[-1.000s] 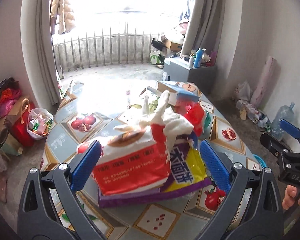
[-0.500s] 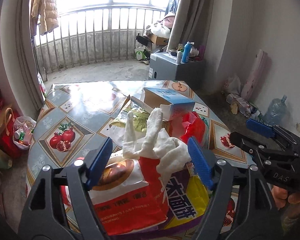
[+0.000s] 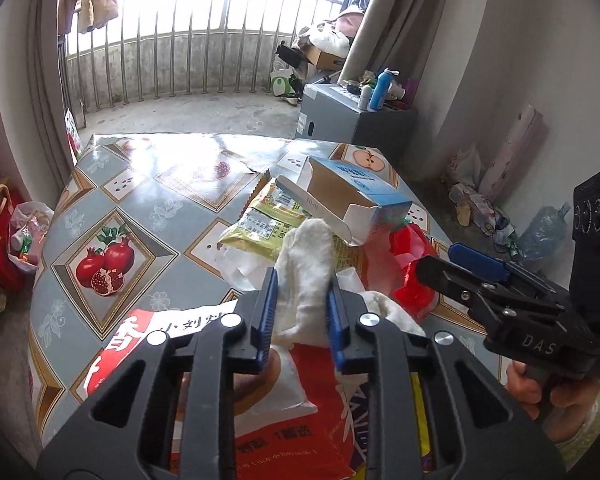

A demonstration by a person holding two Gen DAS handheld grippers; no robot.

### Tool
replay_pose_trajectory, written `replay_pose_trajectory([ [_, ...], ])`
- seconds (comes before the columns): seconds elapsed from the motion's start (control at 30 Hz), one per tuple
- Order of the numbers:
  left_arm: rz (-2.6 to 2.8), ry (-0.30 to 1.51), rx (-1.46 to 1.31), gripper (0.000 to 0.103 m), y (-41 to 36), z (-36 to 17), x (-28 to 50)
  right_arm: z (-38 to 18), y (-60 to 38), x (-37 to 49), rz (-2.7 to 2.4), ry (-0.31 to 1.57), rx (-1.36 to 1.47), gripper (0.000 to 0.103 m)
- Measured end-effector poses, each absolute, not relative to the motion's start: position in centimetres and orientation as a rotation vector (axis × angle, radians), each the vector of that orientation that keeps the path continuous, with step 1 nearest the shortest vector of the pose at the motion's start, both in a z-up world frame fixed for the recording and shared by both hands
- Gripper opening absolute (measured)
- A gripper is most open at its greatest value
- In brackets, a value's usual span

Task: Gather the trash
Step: 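Grasp white tissues with the left tool while the right tool grasps the red plastic bag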

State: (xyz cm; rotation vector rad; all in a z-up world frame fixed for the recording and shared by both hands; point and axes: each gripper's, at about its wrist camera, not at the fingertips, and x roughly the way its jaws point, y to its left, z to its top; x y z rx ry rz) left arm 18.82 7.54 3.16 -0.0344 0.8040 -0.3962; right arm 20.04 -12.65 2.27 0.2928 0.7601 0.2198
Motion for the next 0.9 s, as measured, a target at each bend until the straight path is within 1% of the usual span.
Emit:
replay_pose_trajectory([
  [0.17,-0.41,0.805,-0.041,0.009,7.5,3.1,18.9,1.0,-11.8,20.9,0.247,0.808,0.305,0.071],
  [0.2,-0.411,0.803,-0.043,0.009,7.4,3.2,18.9,1.0,-11.7,20.9,0.251,0.809,0.307,0.069],
  [0.23,-0.413,0.802,-0.044,0.009,7.3,3.3,18.8,0.9,-11.6,20.9,0.252,0.809,0.31,0.065],
  [0.37,-0.418,0.796,-0.042,0.007,7.2,3.4,18.7,1.0,-11.5,20.8,0.256,0.812,0.317,0.053],
  [0.43,-0.419,0.793,-0.042,0.006,7.2,3.5,18.7,1.2,-11.7,20.8,0.255,0.81,0.324,0.042],
  [0.47,-0.419,0.792,-0.042,0.006,7.3,3.5,18.6,1.3,-11.7,20.8,0.254,0.811,0.328,0.039],
  [0.53,-0.418,0.789,-0.043,0.006,7.2,3.6,18.4,1.4,-11.9,20.6,0.251,0.81,0.338,0.029],
  [0.57,-0.419,0.787,-0.045,0.005,7.2,3.7,18.4,1.4,-12.0,20.6,0.253,0.809,0.343,0.026],
  [0.77,-0.418,0.763,-0.042,0.005,7.2,4.5,17.7,2.2,-12.0,19.6,0.248,0.783,0.342,0.021],
  [0.8,-0.419,0.758,-0.042,0.005,7.3,4.6,17.6,2.3,-12.1,19.4,0.247,0.777,0.34,0.012],
  [0.83,-0.419,0.751,-0.041,0.005,7.3,4.8,17.4,2.5,-12.1,19.2,0.247,0.774,0.34,0.005],
  [0.9,-0.418,0.74,-0.04,0.004,7.3,5.3,17.1,2.8,-12.3,18.9,0.248,0.764,0.344,0.005],
])
